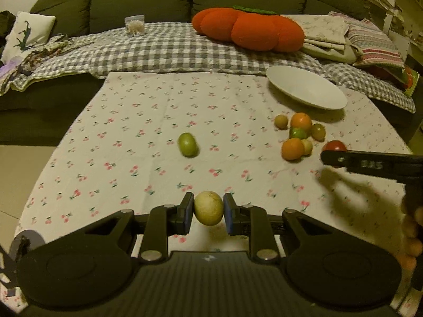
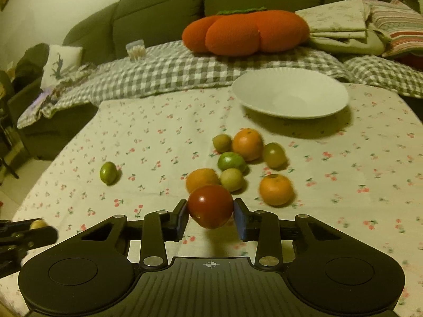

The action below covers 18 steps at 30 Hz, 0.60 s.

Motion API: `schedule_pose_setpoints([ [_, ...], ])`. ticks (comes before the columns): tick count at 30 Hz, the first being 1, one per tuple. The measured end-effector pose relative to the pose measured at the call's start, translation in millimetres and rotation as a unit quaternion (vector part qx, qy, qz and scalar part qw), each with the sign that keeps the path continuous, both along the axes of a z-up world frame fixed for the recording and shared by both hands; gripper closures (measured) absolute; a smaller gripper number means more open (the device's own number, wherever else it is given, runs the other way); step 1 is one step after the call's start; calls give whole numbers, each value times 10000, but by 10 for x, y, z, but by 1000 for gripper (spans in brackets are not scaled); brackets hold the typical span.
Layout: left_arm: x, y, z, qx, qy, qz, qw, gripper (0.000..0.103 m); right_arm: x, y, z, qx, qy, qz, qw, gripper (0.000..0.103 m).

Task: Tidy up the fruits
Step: 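Carry the pale fruit and red tomato in both tools over the white plate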

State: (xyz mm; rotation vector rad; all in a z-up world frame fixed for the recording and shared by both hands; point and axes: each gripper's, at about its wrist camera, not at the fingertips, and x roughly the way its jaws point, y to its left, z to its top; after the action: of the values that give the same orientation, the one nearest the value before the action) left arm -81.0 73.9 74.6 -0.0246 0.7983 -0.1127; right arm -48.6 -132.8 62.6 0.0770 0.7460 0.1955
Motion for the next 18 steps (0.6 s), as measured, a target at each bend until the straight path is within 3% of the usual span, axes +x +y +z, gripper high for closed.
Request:
schedule_pose_setpoints([
  [7, 305, -199, 179, -327, 94, -146, 9993, 81, -8, -394, 326, 196, -36, -357, 9992, 68],
  [15, 916, -506, 529, -900, 205, -589, 9940, 81, 283, -760, 607, 660, 22, -545, 9963, 68],
  [18, 1114, -704, 577, -809, 69, -713, 9941, 81, 419, -828, 670, 670, 37, -550, 9962, 68],
])
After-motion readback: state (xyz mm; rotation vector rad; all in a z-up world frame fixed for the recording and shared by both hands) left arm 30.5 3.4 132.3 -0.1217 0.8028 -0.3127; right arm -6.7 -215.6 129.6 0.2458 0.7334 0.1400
